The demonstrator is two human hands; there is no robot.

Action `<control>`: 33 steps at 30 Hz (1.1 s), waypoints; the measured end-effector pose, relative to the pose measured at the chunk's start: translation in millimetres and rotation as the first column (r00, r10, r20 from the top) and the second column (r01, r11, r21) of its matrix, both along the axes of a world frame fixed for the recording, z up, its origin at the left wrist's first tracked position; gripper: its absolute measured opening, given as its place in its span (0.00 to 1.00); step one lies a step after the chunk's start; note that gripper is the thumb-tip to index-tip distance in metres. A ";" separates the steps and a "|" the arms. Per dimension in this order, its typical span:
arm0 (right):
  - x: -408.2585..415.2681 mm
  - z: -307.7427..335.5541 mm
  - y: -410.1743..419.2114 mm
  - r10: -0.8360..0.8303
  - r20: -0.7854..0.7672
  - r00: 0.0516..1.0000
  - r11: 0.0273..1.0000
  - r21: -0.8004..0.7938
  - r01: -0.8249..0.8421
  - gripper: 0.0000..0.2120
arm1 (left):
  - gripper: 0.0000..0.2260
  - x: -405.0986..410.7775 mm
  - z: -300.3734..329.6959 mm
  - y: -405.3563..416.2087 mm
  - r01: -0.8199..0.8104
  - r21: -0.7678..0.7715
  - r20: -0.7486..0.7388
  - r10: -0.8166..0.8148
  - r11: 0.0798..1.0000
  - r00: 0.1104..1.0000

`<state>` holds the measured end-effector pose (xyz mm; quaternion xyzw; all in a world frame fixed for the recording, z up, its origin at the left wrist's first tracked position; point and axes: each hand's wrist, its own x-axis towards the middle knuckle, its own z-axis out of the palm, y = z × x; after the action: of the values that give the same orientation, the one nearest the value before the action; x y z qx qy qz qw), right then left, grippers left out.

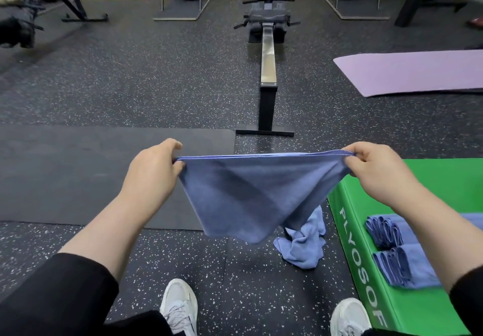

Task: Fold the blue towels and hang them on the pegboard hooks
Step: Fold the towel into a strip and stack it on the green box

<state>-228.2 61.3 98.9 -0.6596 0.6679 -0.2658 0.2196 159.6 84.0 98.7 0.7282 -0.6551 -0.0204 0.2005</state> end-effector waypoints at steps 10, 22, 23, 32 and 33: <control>-12.8 -6.4 -1.4 -0.067 -0.077 0.995 0.989 -0.133 0.056 0.06 | 0.06 -2.7 17.7 -2.4 -0.048 -0.022 -0.149 0.044 0.999 0.988; -21.8 11.3 4.3 0.021 -0.010 1.000 0.990 -0.141 -0.023 0.06 | 0.08 -8.5 31.6 -3.2 -0.073 -0.118 -0.591 -0.011 0.990 0.807; -21.3 11.2 4.4 0.014 -0.028 1.000 0.992 -0.128 -0.017 0.06 | 0.08 -11.1 33.1 -3.4 -0.067 -0.121 -0.648 -0.028 0.990 0.761; -7.4 6.1 6.2 0.145 -0.230 0.962 0.974 0.207 -0.098 0.14 | 0.06 -72.8 46.8 -2.7 0.230 -0.155 -0.540 -0.278 0.961 0.795; 1.8 9.6 8.9 0.199 -0.157 0.967 0.967 0.191 -0.168 0.22 | 0.06 -83.3 47.8 -1.0 0.300 -0.140 -0.506 -0.329 0.944 0.798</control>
<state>-226.3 70.2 108.5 -0.7176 0.6413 -0.1252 0.2411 76.3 83.0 146.5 0.5707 -0.6877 -0.2328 0.3837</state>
